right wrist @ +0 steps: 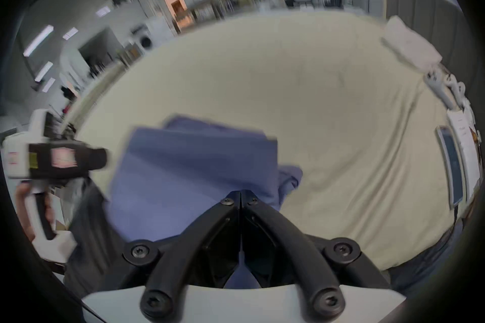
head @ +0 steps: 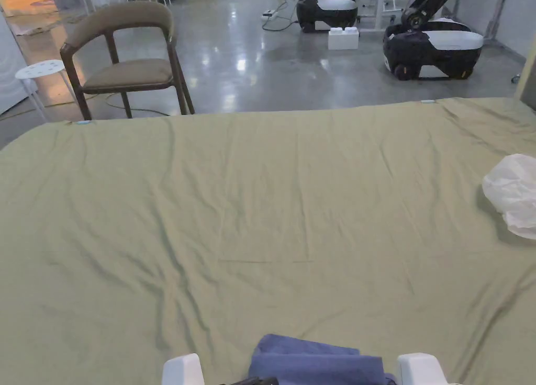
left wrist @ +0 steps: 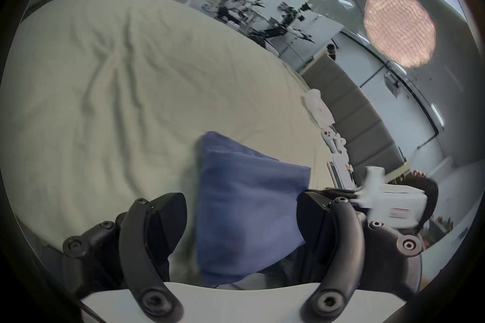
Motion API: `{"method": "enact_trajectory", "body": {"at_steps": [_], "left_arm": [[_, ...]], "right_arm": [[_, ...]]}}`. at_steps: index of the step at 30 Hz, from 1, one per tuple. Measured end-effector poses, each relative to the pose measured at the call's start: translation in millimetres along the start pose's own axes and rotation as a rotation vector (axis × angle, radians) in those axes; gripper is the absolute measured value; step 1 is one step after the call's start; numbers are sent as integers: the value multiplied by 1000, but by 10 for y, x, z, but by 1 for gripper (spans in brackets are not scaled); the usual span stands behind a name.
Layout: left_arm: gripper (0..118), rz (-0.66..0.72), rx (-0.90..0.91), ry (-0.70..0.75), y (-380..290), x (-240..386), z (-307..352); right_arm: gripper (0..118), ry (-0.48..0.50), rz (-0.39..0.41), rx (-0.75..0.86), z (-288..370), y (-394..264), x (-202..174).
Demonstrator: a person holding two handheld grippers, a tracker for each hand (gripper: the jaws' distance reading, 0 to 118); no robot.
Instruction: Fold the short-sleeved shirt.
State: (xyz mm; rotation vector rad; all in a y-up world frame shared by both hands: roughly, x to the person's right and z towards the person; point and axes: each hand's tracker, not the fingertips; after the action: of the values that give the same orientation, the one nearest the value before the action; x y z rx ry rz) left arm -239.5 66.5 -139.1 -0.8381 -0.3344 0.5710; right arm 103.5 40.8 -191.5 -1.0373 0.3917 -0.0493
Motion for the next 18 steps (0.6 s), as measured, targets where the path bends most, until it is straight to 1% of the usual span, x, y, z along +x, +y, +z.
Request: {"method": "enact_trajectory", "body": {"at_steps": [1,2,3,5,6,7,8,9,10,11,12,13,14,16,18], "left_arm": [[88,44,-4,-7,0,-89,9],[88,78,-8,-19,-5,-168,0],[88,112,-24,-39,-17,-212,-52],[88,149,-59,-41,-38,-293,-162],[87,143,-54,-47,-54,-309,-224],[87,162,-74,-80,-70,-315,-341],[87,195,-97,-119,-73,-334,-424],[86,229,-112,-147,-73,-352,-507],[81,260,-116,-173,-84,-371,-588],[71,279,-123,-188,-98,-360,-651],[52,281,-131,-168,-104,-355,-705],[46,282,-129,-148,-116,-341,-731],[42,274,-123,-94,-124,-354,-738],[35,307,-120,-124,-151,-402,-741],[33,302,-124,-114,-140,-375,-745]], "right_arm": [[0,-33,-12,-95,-186,12,43],[0,-40,-9,-142,-305,3,55],[0,-25,-6,-47,-242,14,43],[0,-51,-34,-73,-153,69,-12],[0,-73,3,-80,-169,66,-53],[0,-94,57,-76,-195,59,-91],[0,-107,87,-70,-205,51,-117],[0,-115,99,-66,-178,36,-159],[0,-117,97,-63,-176,24,-172],[0,-117,95,-61,-180,15,-168],[0,-117,89,-55,-181,6,-154],[0,-114,76,-48,-180,-10,-130],[0,-107,63,-42,-178,-19,-110],[0,-93,37,-31,-179,-38,-74],[0,-89,23,-25,-166,-51,-76]]}}
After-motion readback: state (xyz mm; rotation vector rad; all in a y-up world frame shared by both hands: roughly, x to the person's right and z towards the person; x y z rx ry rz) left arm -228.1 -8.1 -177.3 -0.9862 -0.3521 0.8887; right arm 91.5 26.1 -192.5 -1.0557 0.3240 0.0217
